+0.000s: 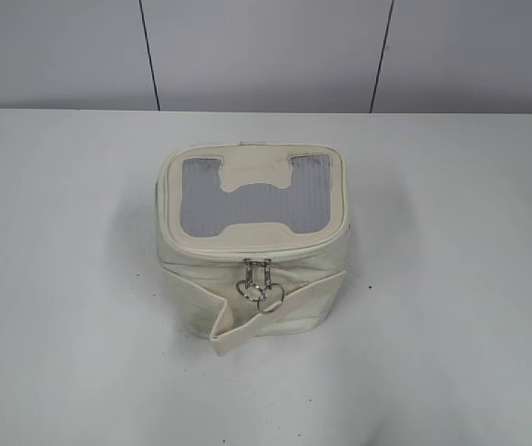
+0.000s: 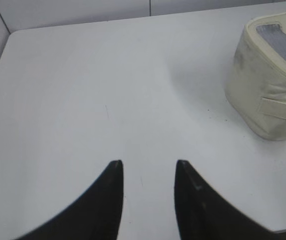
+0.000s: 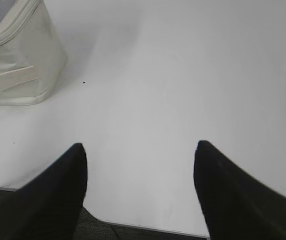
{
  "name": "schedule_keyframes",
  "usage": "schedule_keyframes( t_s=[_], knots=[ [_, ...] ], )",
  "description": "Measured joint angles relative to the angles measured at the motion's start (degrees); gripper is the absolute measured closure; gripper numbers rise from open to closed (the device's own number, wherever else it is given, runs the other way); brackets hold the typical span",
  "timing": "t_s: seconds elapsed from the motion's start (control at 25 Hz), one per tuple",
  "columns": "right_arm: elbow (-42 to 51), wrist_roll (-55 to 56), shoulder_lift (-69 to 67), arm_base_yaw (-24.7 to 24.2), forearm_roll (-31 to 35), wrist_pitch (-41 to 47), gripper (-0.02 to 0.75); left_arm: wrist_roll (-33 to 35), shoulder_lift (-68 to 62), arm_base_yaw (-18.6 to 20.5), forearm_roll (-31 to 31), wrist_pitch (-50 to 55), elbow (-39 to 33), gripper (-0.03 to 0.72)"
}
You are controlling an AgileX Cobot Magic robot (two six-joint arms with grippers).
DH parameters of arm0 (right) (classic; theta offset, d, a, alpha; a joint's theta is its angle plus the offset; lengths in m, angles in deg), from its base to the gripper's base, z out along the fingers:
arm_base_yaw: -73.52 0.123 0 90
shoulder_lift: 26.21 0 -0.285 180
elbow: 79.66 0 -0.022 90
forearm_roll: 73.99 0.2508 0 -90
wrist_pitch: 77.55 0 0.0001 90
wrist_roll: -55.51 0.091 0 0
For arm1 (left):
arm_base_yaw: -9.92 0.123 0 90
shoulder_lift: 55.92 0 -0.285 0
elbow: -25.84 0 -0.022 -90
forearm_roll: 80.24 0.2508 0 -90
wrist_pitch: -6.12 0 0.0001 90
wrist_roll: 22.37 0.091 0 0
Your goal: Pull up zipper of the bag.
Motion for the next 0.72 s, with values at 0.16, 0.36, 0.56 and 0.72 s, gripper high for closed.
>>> schedule_keyframes(
  t_s=[0.16, 0.36, 0.56, 0.72],
  knots=[
    [0.0, 0.0, 2.8, 0.0, 0.0, -0.1, 0.216, 0.0, 2.7, 1.4, 0.0, -0.2, -0.1, 0.414],
    [0.1, 0.0, 3.4, -0.6, 0.2, -0.1, 0.216, 0.0, 3.2, 1.4, -0.1, -0.2, -0.1, 0.429],
    [0.1, 0.0, 3.4, -3.9, 0.2, -0.1, 0.216, 0.0, 3.2, 1.4, -0.1, -0.2, -0.1, 0.433],
    [0.1, 0.0, 3.4, -4.2, 0.3, -0.1, 0.216, 0.0, 3.2, 1.4, -0.1, -0.2, -0.1, 0.433]
  ],
)
